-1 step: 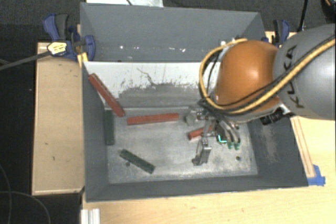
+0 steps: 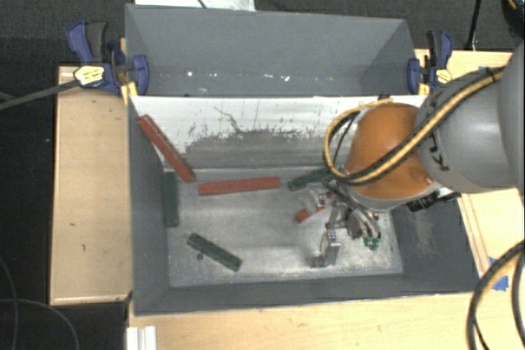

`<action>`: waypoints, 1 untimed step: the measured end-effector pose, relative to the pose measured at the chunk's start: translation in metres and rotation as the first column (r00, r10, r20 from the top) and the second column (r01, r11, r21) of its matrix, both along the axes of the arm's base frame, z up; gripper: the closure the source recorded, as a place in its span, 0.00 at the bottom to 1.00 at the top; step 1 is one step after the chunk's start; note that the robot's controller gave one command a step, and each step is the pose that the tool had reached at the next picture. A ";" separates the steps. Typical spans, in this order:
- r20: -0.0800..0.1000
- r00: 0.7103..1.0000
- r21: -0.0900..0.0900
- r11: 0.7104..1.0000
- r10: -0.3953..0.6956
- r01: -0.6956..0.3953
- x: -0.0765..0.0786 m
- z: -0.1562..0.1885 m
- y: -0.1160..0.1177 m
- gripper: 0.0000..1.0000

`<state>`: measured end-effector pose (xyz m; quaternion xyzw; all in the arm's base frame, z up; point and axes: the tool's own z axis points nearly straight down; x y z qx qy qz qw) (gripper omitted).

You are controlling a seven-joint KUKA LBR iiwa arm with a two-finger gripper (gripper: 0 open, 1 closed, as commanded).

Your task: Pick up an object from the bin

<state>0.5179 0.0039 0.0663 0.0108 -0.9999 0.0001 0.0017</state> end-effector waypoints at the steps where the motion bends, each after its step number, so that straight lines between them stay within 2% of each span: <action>1: 0.010 0.997 0.001 0.997 0.074 -0.074 0.063 0.005 0.021 0.00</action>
Offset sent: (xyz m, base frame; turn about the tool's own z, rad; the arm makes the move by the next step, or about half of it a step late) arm 0.0598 0.0200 0.0037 -0.0740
